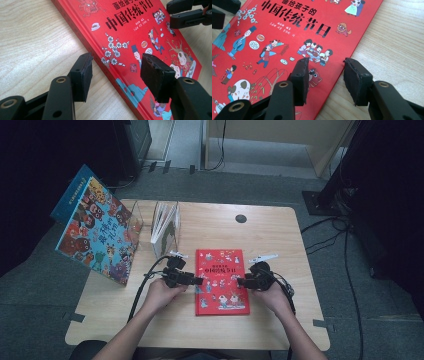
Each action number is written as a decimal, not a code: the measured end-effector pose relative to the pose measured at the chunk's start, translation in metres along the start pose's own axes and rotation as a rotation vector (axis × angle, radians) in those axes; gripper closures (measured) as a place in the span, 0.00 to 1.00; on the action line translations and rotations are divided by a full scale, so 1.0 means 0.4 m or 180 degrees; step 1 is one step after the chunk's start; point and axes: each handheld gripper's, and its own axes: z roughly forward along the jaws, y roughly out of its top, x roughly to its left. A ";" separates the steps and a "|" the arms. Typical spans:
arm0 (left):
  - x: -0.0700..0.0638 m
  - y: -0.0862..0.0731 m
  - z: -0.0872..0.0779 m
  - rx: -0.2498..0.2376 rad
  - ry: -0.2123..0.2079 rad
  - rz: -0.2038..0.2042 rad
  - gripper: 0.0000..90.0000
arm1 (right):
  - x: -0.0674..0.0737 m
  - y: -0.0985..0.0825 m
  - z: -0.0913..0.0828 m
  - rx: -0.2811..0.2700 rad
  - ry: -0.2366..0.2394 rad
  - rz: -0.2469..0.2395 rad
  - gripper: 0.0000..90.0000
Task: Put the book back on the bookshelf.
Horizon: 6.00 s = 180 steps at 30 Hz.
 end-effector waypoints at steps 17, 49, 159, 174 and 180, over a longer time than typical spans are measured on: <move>0.000 0.005 -0.006 0.0131 -0.0005 -0.0035 0.45 | -0.073 0.027 -0.008 0.0097 0.0312 0.0593 0.59; -0.019 0.004 0.004 0.0197 -0.0069 -0.0077 0.44 | -0.071 0.051 0.017 0.0405 0.0517 0.1305 0.62; -0.059 0.061 -0.063 -0.0206 -0.0380 0.0173 0.33 | 0.100 0.362 -0.232 0.0470 0.1023 0.0606 0.98; -0.035 0.083 -0.071 -0.0232 -0.0800 0.0068 0.21 | 0.128 0.340 -0.262 0.0262 0.1191 0.0406 0.96; -0.040 0.088 -0.090 -0.0283 -0.0821 0.0288 0.18 | 0.172 0.322 -0.289 0.0089 0.1196 0.0068 0.95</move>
